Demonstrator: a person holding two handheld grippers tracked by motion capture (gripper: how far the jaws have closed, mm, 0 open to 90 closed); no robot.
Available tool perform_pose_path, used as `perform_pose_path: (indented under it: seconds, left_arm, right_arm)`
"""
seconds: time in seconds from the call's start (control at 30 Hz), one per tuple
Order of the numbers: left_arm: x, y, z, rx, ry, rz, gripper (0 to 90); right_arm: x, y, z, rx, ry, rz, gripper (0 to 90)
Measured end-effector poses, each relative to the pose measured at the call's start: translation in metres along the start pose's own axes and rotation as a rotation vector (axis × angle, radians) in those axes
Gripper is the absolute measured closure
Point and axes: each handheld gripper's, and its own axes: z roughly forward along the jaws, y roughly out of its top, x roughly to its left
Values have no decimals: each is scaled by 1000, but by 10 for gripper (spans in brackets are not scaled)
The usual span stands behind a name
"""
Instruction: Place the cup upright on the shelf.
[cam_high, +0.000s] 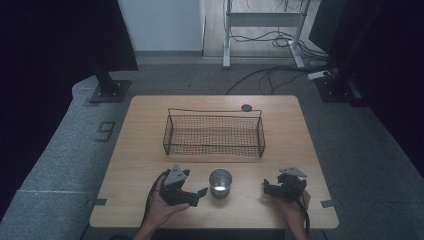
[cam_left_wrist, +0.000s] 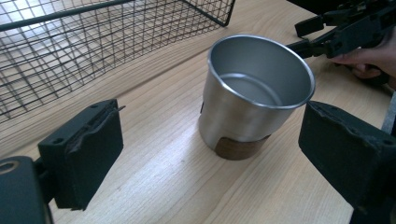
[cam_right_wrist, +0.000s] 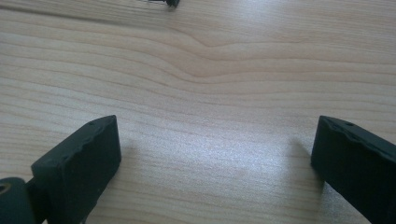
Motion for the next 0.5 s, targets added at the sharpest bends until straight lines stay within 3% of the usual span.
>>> perform_pose_path:
  seconds: [0.2,0.37,0.5]
  left_arm:
    - [-6,6,4,-8,9,16,61]
    - [-11,7,14,18,-10,26,53]
    - [-14,7,23,28,2,17,43]
  right_arm:
    - [0,0,0,0,0,0,15]
    - [0,0,0,-1,-1,1,17]
    - [0,0,0,-1,-1,0,17]
